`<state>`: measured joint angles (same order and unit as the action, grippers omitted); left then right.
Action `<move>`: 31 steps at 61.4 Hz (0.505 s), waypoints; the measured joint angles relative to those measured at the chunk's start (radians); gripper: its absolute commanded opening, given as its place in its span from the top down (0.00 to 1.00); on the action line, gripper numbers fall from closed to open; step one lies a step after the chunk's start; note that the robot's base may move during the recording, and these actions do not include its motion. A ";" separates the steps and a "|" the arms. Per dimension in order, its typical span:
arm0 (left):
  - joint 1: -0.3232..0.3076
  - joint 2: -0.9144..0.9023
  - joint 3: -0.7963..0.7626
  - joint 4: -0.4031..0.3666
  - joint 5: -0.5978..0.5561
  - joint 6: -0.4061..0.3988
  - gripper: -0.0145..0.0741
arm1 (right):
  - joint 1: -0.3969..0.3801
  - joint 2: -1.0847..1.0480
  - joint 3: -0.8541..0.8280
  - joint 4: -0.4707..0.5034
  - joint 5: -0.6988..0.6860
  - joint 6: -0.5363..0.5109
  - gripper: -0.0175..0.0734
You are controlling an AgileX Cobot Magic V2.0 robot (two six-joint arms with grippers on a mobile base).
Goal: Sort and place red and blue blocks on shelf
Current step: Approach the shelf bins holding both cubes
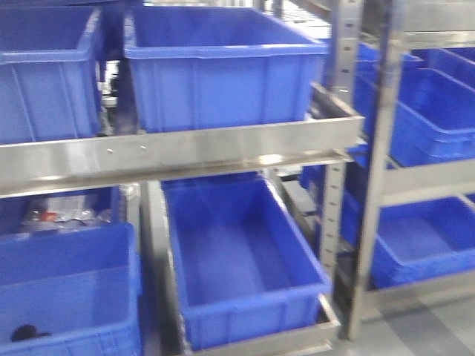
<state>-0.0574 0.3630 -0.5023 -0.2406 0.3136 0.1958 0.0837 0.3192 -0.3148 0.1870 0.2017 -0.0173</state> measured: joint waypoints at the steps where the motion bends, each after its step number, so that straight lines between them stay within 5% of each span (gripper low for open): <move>1: 0.000 0.000 0.000 0.000 0.000 0.000 0.70 | 0.000 0.000 0.000 0.000 0.000 0.000 0.71; 31: 0.000 0.000 0.000 0.000 0.000 0.000 0.70 | 0.000 0.000 0.000 0.000 0.000 0.000 0.71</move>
<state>-0.0574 0.3630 -0.5023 -0.2406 0.3136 0.1958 0.0837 0.3192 -0.3148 0.1870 0.2017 -0.0173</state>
